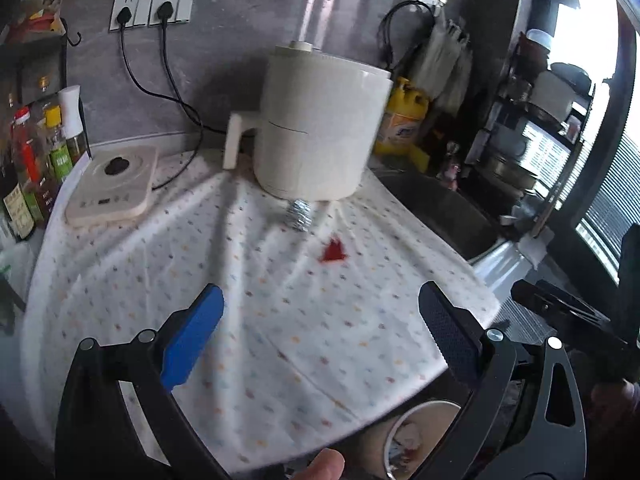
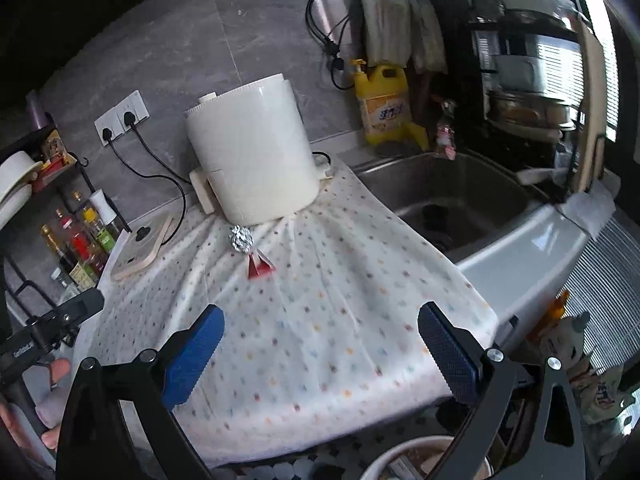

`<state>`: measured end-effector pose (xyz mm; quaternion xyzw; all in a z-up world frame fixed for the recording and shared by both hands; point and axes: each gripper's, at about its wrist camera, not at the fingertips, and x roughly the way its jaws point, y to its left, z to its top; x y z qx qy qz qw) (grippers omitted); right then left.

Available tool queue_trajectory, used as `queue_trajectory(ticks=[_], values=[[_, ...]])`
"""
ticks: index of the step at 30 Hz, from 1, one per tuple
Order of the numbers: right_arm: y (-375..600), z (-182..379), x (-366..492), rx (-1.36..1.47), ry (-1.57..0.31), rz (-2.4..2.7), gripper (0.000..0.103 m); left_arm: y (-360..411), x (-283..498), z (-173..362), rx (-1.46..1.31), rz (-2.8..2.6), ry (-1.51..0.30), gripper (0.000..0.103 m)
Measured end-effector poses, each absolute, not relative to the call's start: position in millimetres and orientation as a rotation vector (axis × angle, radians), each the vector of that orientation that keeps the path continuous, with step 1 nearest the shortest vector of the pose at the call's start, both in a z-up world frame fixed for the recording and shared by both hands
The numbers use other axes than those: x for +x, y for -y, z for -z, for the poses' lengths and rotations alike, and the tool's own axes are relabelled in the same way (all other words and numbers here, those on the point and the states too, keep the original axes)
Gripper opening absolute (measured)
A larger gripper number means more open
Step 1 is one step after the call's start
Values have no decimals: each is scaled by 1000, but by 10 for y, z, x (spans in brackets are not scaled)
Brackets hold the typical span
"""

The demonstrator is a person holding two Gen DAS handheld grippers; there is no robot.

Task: Collect trash
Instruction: 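Move both tools back up toward the foil ball and red paper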

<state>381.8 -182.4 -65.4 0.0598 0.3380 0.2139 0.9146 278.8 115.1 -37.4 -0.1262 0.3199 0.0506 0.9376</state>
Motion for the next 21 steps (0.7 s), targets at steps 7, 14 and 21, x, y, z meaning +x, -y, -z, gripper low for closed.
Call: queue_trajectory(ticks=[7, 14, 21], values=[[1225, 745, 4140, 101, -706, -452, 95, -1627, 2944, 416, -222, -134, -654, 97], [709, 863, 4370, 77, -720, -494, 95, -2118, 3062, 498, -248, -148, -665, 97], [298, 1089, 4659, 43, -765, -484, 95, -2526, 3185, 618, -265, -144, -686, 97]])
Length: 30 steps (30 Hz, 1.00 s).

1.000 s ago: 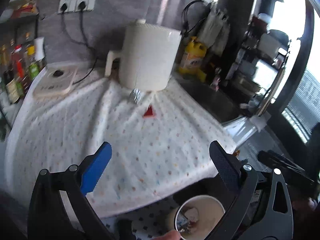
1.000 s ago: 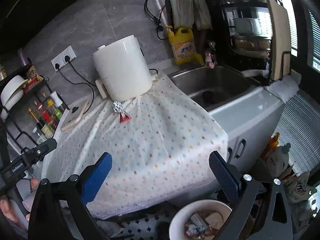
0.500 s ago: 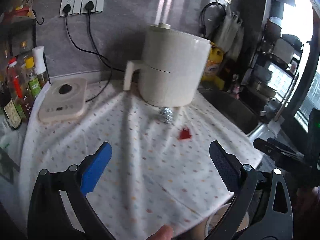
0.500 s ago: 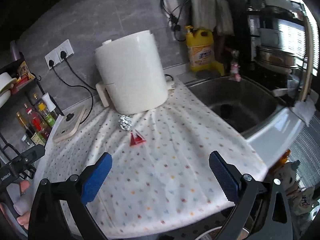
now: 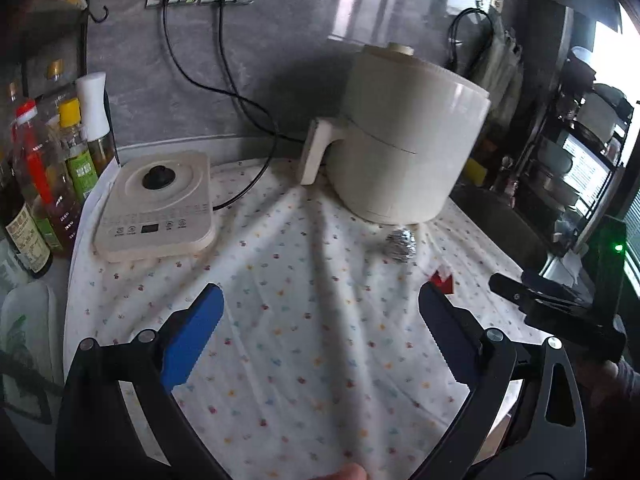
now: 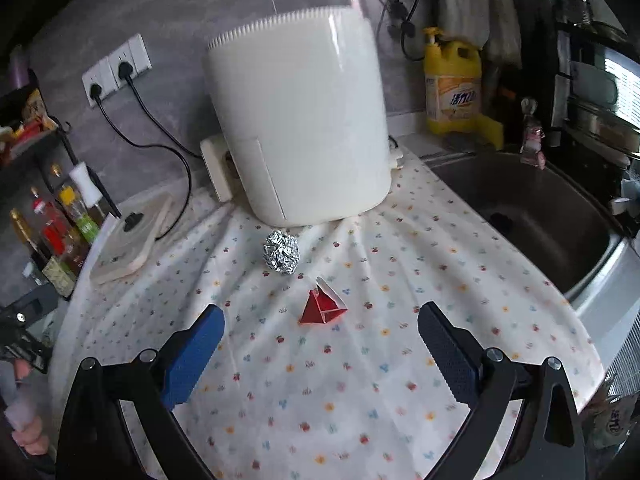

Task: Collect trash
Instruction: 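Move both tools back up toward the foil ball and red paper, then grasp the foil ball with the left tool while the right tool grasps the red paper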

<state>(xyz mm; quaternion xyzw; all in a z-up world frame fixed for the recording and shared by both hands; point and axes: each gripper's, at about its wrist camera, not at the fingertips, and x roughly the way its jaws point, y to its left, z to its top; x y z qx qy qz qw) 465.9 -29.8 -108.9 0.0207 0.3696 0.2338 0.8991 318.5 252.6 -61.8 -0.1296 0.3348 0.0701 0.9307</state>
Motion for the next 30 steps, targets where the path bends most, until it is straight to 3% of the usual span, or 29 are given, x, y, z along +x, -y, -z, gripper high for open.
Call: queue_trajectory(ticks=[4, 14, 20, 22, 24, 30], values=[[96, 1194, 4787, 24, -775, -503, 95, -2719, 3285, 725, -274, -147, -696, 97], [-124, 1378, 5112, -4, -826, -481, 82, -2907, 3710, 922, -337, -99, -701, 97], [-156, 1551, 5311, -19, -886, -472, 72, -2788, 4023, 1032, -336, -37, -728, 89], [-173, 1617, 5394, -31, -914, -470, 60, -2720, 4149, 1081, -332, -11, -744, 86], [-180, 1698, 5469, -33, -973, -484, 21, -2641, 4264, 1119, -326, 15, -762, 83], [41, 1583, 5463, 1, -947, -479, 15, -2360, 4612, 1228, -301, 101, -793, 78]])
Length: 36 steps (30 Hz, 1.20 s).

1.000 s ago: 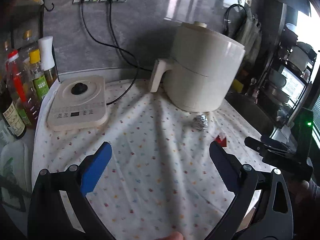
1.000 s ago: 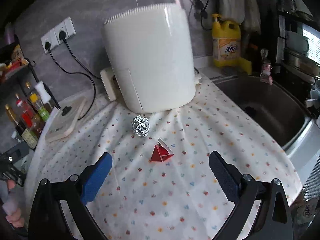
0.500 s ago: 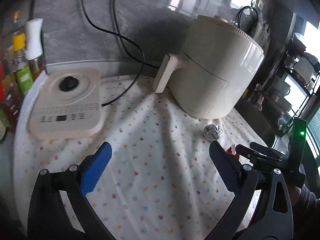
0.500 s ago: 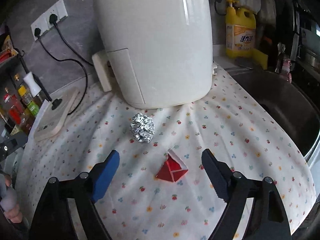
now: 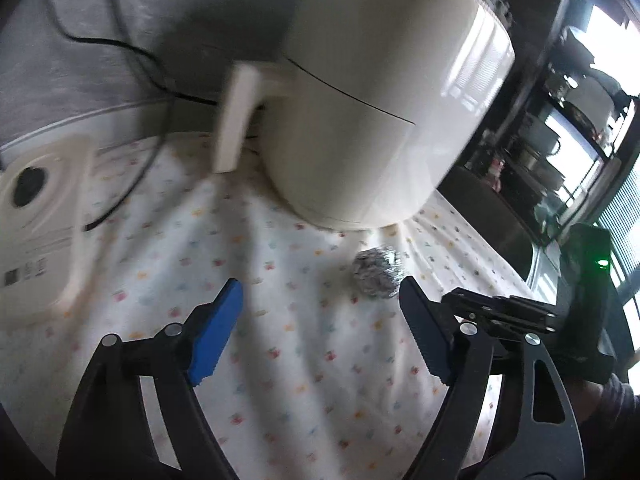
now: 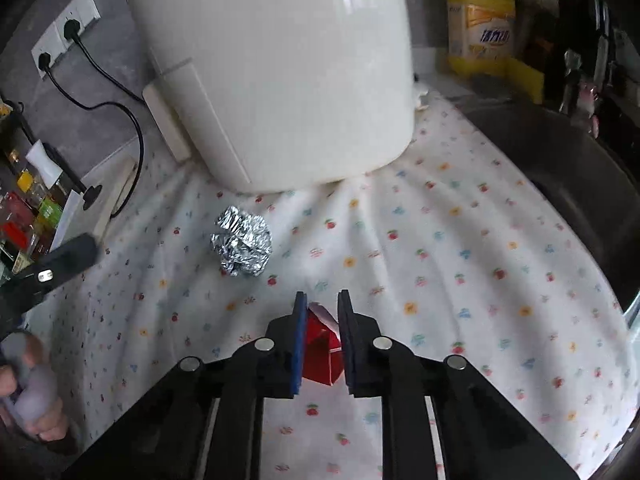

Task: Collect trash
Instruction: 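Grasp the foil ball with the left tool while the right tool grasps the red paper, then carry the foil ball and red paper down to the white bin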

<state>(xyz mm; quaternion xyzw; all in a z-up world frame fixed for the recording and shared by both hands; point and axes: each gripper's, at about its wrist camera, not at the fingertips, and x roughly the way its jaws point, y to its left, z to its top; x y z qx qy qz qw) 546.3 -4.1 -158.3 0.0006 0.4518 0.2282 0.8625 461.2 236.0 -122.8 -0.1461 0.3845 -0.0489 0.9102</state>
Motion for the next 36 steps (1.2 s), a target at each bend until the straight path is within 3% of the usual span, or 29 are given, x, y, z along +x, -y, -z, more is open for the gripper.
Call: queue_trajectory(ticks=[10, 13, 14, 36], values=[[488, 1342, 5351, 48, -921, -402, 8, -1937, 5104, 1479, -271, 191, -863, 71], [529, 1299, 5291, 46, -912, -402, 7, -1862, 5210, 1607, -277, 202, -901, 57], [530, 1294, 5270, 46, -911, -404, 7, -1852, 5227, 1643, -281, 206, -915, 38], [-341, 1266, 4921, -62, -917, -605, 2, -2579, 3873, 1287, -384, -13, -823, 38]])
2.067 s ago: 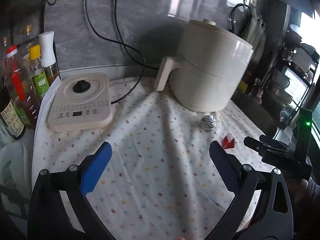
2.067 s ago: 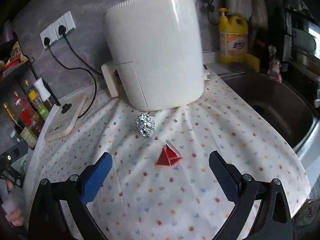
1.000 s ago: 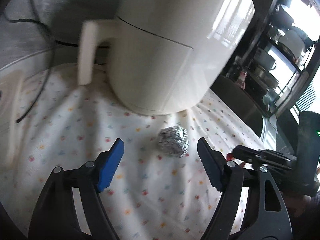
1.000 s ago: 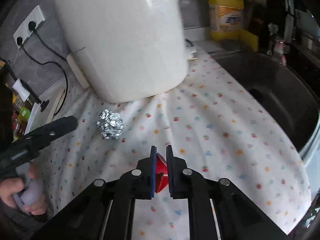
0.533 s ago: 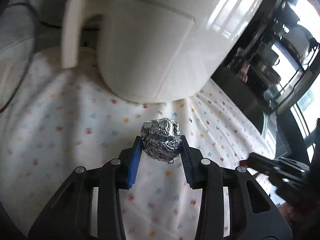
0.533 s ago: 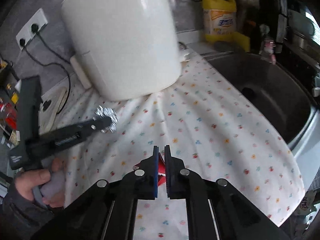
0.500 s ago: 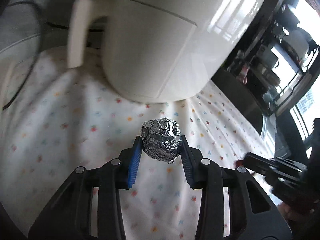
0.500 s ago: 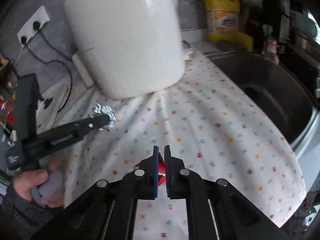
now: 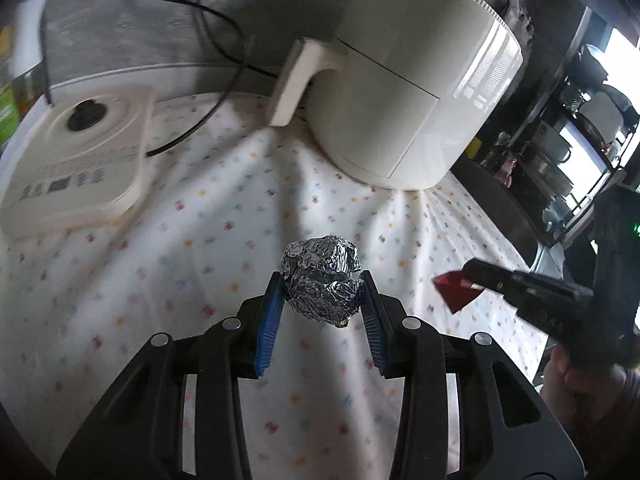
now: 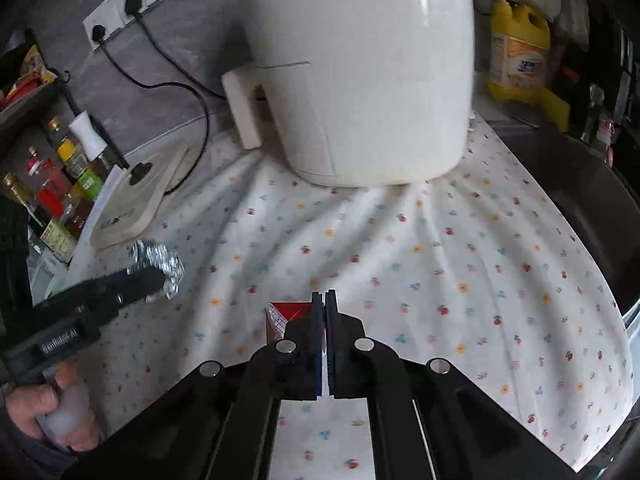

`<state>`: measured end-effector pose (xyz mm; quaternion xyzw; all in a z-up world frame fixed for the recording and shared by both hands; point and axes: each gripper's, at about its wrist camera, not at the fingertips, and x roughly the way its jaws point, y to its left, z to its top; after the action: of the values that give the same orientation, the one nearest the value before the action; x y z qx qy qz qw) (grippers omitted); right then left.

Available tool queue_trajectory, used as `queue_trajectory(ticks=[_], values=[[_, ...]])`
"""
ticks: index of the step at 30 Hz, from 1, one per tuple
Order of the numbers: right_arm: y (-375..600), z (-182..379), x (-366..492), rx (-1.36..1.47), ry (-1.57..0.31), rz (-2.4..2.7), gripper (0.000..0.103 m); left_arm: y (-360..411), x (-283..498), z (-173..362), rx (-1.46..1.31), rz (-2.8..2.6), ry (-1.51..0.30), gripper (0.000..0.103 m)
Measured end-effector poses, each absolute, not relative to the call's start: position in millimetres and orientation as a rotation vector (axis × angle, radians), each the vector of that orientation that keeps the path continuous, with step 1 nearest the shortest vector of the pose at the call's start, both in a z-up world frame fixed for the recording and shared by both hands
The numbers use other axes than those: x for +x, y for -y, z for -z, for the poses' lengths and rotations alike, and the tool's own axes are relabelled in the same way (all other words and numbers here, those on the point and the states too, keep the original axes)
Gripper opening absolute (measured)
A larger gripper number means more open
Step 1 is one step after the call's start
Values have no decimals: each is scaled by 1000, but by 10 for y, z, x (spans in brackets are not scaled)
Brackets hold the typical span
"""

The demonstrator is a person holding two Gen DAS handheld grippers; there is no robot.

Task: Collect trash
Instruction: 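Carry the foil ball and red paper down to the white bin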

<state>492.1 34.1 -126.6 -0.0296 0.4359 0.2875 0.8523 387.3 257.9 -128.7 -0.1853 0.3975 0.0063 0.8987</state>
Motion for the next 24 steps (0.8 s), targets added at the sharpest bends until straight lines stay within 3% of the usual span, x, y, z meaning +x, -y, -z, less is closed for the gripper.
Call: queue_trajectory(ticks=[11, 24], values=[[-192, 989, 4604, -39, -862, -665, 2, -2523, 3439, 1152, -403, -79, -777, 38], [966, 943, 4029, 61, -852, -609, 2, -1389, 3206, 1040, -333, 48, -795, 38]])
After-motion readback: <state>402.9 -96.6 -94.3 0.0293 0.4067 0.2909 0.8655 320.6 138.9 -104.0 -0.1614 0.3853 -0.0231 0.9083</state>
